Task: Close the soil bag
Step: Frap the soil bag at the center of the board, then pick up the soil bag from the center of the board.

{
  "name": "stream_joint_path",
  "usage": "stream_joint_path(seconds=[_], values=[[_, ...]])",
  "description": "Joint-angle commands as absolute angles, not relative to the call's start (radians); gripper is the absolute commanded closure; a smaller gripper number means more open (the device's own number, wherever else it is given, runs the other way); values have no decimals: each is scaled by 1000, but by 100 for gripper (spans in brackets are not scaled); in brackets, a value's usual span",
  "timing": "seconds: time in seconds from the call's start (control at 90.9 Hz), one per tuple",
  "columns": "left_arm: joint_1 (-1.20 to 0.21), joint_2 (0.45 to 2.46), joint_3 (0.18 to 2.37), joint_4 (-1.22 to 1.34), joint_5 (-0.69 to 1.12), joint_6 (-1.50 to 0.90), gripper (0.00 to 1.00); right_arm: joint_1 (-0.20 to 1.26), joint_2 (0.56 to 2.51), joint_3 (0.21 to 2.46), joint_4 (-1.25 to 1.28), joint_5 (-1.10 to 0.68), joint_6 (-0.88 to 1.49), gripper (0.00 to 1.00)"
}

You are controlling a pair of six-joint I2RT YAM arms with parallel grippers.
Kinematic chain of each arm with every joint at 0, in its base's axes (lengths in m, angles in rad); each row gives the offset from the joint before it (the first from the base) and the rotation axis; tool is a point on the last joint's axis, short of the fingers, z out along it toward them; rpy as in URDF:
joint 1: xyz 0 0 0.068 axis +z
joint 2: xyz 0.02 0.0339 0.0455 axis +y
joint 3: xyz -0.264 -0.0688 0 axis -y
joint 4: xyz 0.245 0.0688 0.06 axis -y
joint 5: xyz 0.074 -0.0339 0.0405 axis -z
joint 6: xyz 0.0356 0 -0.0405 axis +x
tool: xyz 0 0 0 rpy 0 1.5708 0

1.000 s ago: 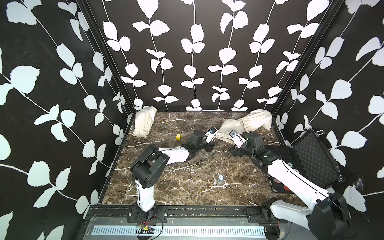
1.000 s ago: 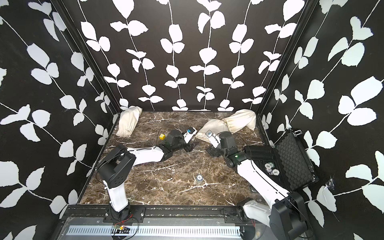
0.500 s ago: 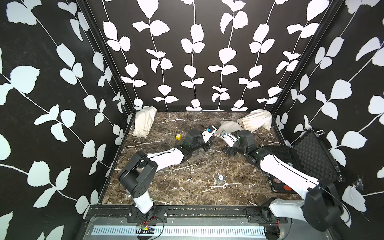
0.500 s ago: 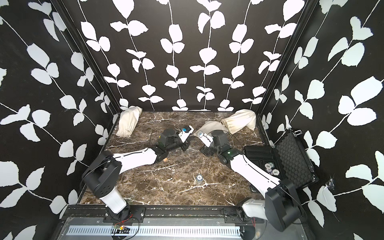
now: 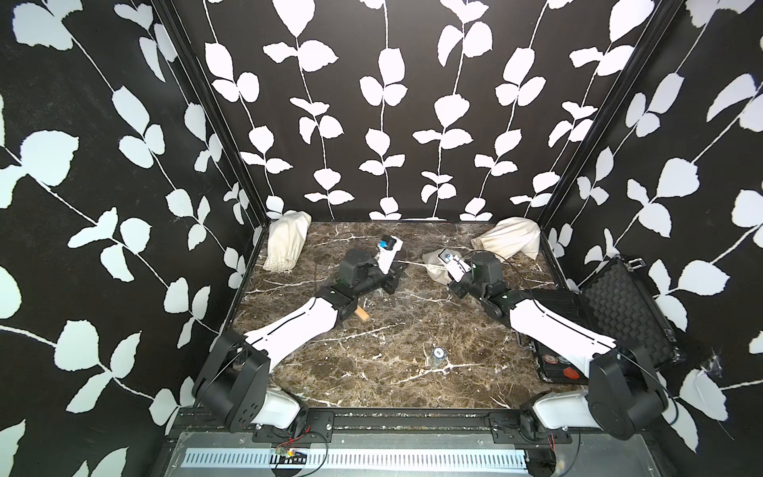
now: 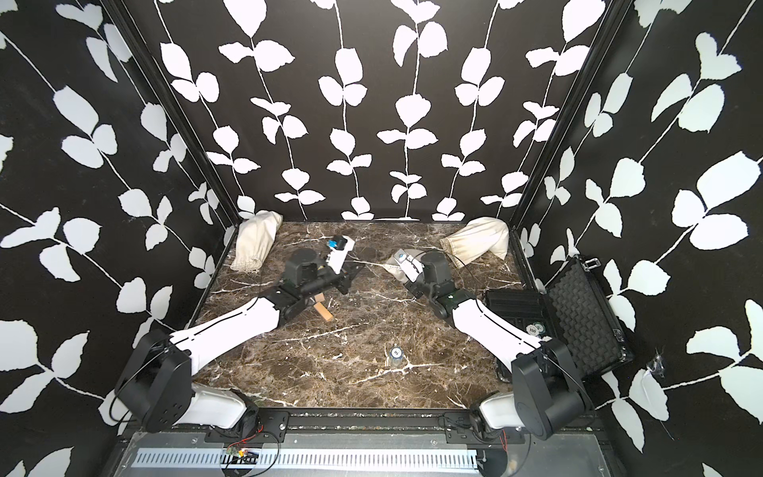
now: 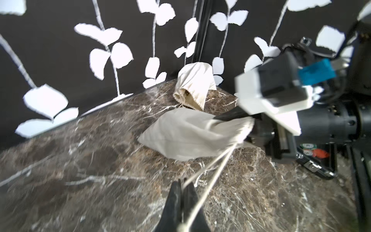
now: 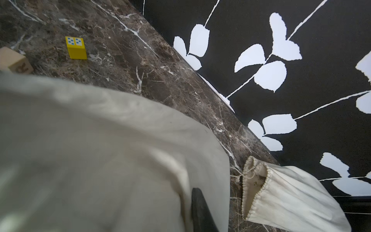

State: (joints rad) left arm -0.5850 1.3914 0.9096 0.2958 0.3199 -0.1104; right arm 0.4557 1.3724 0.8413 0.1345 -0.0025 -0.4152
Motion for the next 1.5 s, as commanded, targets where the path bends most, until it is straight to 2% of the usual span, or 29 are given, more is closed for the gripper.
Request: stream_joint_path(seconds=[0.0, 0.044, 0.099, 0.231, 0.286, 0.418, 0.561, 0.649, 0.759, 0.869, 1.001, 1.078, 1.232, 1.485], values=[[-509, 1285, 931, 287, 276, -199, 100, 368, 1335, 805, 32, 70, -331, 81], [-512, 1287, 943, 295, 319, -216, 100, 384, 1318, 815, 29, 27, -312, 78], [-518, 1293, 951, 316, 364, -231, 100, 429, 1298, 822, 61, -9, -310, 70], [-553, 1307, 1015, 262, 397, -225, 100, 545, 1287, 860, 159, -45, -301, 37], [-571, 1308, 1034, 248, 403, -224, 100, 588, 1289, 876, 200, -35, -305, 29], [-604, 1307, 1068, 242, 415, -229, 100, 651, 1301, 933, 257, -66, -306, 18], [-624, 1307, 1089, 236, 423, -230, 100, 668, 1330, 995, 254, -151, -280, 16], [-630, 1296, 1089, 238, 423, -230, 100, 673, 1354, 1020, 254, -159, -275, 19], [-632, 1287, 1089, 240, 424, -231, 100, 674, 1392, 1056, 249, -155, -268, 30], [-633, 1277, 1091, 245, 438, -237, 100, 673, 1436, 1090, 235, -122, -276, 48], [-629, 1241, 1096, 209, 391, -227, 100, 658, 1467, 1115, 154, -35, -303, 78], [-603, 1195, 1089, 194, 325, -228, 100, 623, 1461, 1082, 119, 39, -311, 88], [-528, 1141, 1115, 203, 276, -259, 100, 544, 1418, 1003, 46, 103, -333, 91], [-460, 1101, 1237, 149, 241, -251, 100, 412, 1422, 967, -111, 307, -344, 85]])
